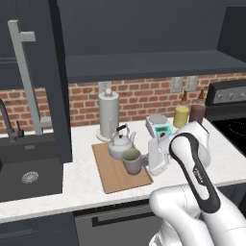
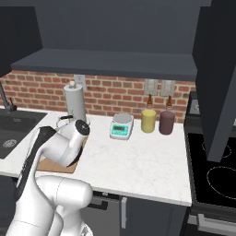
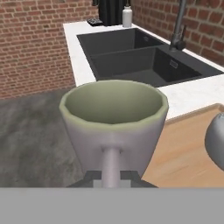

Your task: Pick the kettle from the counter and place it on the tray. Then pick the mug from the cabinet and place it on the tray. Then close the cabinet doors.

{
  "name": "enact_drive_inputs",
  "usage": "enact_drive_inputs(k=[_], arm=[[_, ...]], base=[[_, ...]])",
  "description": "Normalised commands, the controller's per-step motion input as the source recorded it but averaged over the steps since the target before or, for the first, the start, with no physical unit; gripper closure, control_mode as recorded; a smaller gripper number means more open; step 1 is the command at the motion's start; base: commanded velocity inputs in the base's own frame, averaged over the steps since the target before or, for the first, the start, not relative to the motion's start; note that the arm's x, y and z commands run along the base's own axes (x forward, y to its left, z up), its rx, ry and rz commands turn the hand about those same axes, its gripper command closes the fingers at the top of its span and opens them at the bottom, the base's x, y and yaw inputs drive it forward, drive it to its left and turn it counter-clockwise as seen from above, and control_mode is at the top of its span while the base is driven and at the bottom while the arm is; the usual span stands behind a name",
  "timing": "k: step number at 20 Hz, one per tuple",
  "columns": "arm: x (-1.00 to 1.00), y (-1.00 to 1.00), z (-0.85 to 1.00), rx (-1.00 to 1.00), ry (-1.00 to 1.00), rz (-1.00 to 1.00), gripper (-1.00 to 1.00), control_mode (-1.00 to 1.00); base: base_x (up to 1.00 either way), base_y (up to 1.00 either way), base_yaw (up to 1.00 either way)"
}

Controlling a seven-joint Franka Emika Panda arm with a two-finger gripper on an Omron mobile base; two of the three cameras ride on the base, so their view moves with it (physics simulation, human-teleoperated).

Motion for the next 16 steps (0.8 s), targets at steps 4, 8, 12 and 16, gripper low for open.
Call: enact_drive_inputs(k=[4,8,12,16], arm=[[0.28,0.10,-0.40,0.12,0.03,0.01,1.00,-1.00],[0.27,0.08,-0.34,0.02,0.01,0.00,1.00,-1.00],[0.25,0.07,-0.35,0.00,0.02,0.01,1.00,-1.00],[0.15,0.13,-0.44,0.00,0.00,0.02,1.00,-1.00]], base=[[0.00,0.00,0.00],[0.00,0.00,0.00],[0.00,0.00,0.00],[0.00,0.00,0.00]])
